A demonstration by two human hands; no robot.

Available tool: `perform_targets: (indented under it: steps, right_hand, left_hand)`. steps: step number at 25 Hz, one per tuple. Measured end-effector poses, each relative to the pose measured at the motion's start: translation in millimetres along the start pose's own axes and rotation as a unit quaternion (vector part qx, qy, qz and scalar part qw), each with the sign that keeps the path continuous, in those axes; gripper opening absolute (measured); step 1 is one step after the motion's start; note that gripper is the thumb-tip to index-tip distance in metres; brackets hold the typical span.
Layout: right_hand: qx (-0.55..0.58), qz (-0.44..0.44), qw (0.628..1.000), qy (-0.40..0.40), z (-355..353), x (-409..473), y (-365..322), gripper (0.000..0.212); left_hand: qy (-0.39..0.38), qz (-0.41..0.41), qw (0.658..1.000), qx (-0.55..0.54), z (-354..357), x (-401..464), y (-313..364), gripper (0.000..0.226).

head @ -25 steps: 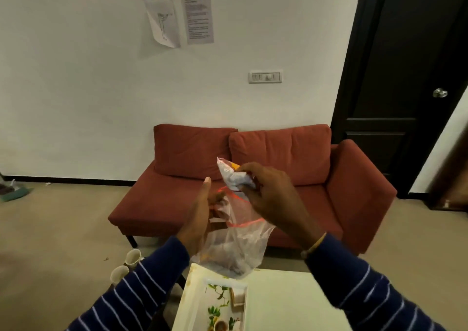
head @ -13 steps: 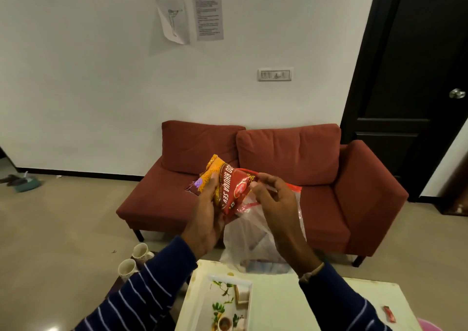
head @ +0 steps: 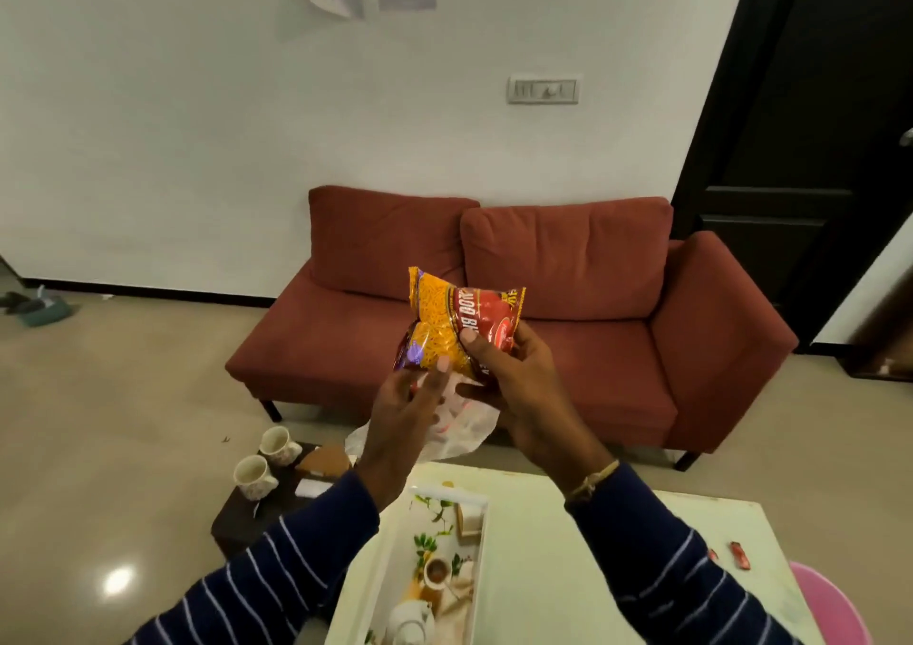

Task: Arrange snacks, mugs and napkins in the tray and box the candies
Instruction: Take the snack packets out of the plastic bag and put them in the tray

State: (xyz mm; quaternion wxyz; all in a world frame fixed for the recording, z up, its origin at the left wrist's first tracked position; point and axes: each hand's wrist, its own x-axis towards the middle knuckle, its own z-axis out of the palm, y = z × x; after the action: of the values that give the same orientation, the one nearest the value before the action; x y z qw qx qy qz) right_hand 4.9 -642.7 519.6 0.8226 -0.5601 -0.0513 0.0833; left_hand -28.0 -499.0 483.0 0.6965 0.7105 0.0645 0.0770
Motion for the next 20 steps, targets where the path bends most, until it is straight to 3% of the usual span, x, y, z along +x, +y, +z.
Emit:
perform_targets:
  steps: [2, 4, 10, 16, 20]
  right_hand:
    - [-0.009, -0.010, 1.000, 0.019, -7, 15, 5, 0.032]
    - [-0.034, -0.012, 0.998, 0.044, -17, 34, 17, 0.034]
    - [-0.187, 0.116, 0.973, 0.072, -62, 92, 123, 0.042]
    - [-0.357, 0.217, 0.908, 0.031, -104, 144, 298, 0.033]
    - [-0.468, 0.243, 0.849, -0.030, -125, 173, 419, 0.036]
  left_hand:
    - [0.094, -0.027, 0.994, 0.041, -18, -4, -23, 0.046]
    - [0.142, -0.045, 0.986, 0.072, -39, -12, -54, 0.017]
    - [0.115, -0.087, 0.971, 0.191, -90, -54, -142, 0.029]
    - [0.136, -0.062, 0.953, 0.264, -99, -73, -230, 0.020]
    - [0.152, -0.102, 0.944, 0.275, -116, -72, -287, 0.018]
